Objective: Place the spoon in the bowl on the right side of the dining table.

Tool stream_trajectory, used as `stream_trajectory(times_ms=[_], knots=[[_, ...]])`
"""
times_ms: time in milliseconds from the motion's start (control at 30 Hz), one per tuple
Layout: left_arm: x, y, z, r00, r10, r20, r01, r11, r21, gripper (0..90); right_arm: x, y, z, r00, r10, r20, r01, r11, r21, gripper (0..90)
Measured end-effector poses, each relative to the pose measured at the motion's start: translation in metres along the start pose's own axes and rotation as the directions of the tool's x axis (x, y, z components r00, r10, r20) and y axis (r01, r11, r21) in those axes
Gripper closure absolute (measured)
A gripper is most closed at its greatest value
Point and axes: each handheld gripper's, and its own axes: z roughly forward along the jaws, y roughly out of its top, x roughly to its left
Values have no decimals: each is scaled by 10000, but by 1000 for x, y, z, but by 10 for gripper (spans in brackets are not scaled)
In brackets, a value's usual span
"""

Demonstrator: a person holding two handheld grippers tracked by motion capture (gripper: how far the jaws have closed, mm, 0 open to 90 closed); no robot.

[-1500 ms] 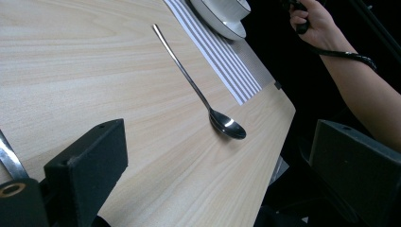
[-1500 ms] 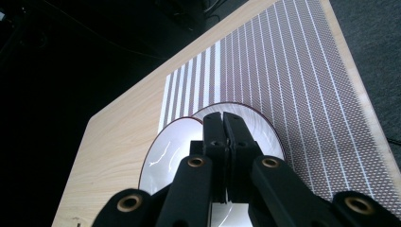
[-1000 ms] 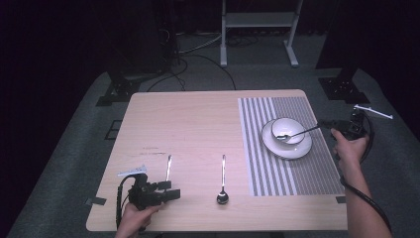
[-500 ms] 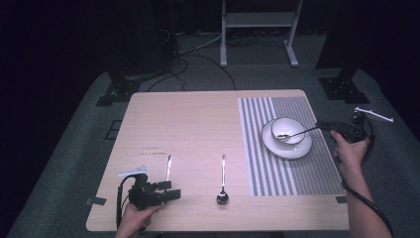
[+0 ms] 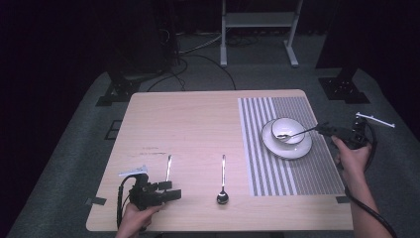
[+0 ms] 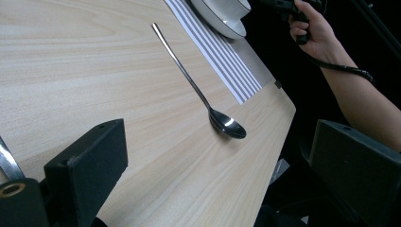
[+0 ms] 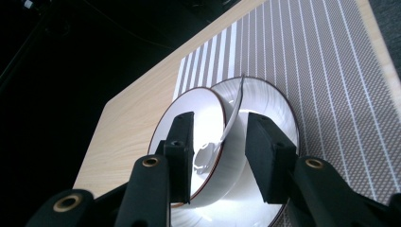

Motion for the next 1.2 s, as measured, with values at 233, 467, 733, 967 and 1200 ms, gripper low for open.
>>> stream_trajectory(times_ms=[233,467,733,967,1200], knots=[[0,0,0,10000,-6,3,6,10000,3,36,0,-12,1,9999,-64,-125,67,9997,249,620],[-1,0,0,10000,-54,-13,54,10000,-44,36,5,-22,4,9993,-189,-325,203,9988,446,620],[-1,0,0,10000,-52,-21,52,10000,-45,36,13,-33,6,9977,-358,-577,392,9975,589,619],[0,0,-1,10000,-40,-39,40,10000,-49,36,23,-41,8,9944,-641,-839,704,9948,738,601],[0,0,-1,10000,0,-51,0,10000,-36,36,32,-49,11,9902,-909,-1064,1002,9913,858,572]])
